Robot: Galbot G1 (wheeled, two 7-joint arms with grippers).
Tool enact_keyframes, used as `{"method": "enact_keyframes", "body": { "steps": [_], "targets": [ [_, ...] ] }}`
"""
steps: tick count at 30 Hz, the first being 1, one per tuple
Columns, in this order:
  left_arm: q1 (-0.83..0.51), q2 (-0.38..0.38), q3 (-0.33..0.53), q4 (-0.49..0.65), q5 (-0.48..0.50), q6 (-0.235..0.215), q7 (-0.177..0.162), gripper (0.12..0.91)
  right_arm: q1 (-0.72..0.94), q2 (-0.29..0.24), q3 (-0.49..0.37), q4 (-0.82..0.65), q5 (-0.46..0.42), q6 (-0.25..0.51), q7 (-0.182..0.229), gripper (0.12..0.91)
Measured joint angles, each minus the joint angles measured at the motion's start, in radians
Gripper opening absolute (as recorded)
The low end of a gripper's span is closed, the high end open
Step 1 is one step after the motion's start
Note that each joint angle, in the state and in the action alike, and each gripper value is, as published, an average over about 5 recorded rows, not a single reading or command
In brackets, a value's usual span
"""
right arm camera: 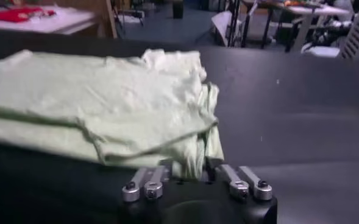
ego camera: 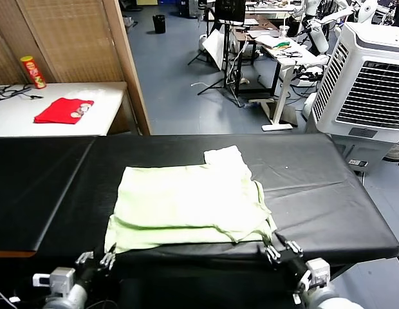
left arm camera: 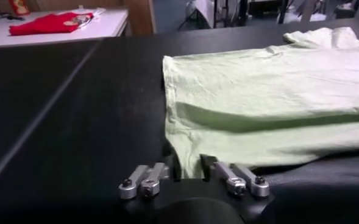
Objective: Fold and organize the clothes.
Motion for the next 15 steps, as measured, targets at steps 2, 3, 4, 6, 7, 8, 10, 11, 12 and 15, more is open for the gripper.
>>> {"method": "enact_keyframes", "body": {
  "steps": [2,3,4,6,7,8,10,11,12,15],
  "targets": [
    [-0.047,0.009,0.007,0.008,-0.027,-0.015,-0.003,0.769,0.082,0.000,-0.022,-0.048,-0.005,0.016,0.009,0.796],
    [-0.077,0.013,0.014,0.019,-0.041,-0.021,-0.007,0.784,0.130,0.001,-0.036,-0.079,-0.007,0.020,0.015,0.797],
    [-0.109,0.017,0.021,0.035,-0.058,-0.024,-0.011,0.789,0.179,0.002,-0.053,-0.112,-0.007,0.022,0.021,0.797],
    [-0.185,0.026,0.041,0.079,-0.098,-0.026,-0.024,0.796,0.283,0.004,-0.089,-0.184,-0.007,0.023,0.033,0.798],
    [-0.226,0.031,0.052,0.106,-0.115,-0.025,-0.031,0.797,0.337,0.005,-0.109,-0.224,-0.006,0.022,0.038,0.798],
    [-0.270,0.034,0.064,0.136,-0.132,-0.024,-0.037,0.798,0.389,0.007,-0.128,-0.265,-0.005,0.023,0.043,0.798],
    [-0.363,0.038,0.092,0.206,-0.156,-0.020,-0.047,0.798,0.488,0.012,-0.167,-0.352,0.001,0.022,0.053,0.798],
    [-0.410,0.039,0.108,0.244,-0.164,-0.018,-0.049,0.798,0.536,0.016,-0.186,-0.398,0.007,0.020,0.057,0.798],
    [-0.457,0.040,0.126,0.286,-0.171,-0.016,-0.050,0.798,0.582,0.020,-0.205,-0.444,0.016,0.016,0.061,0.798],
    [-0.592,0.042,0.184,0.411,-0.179,-0.012,-0.042,0.798,0.707,0.035,-0.257,-0.579,0.047,-0.014,0.068,0.798]
  ]
}}
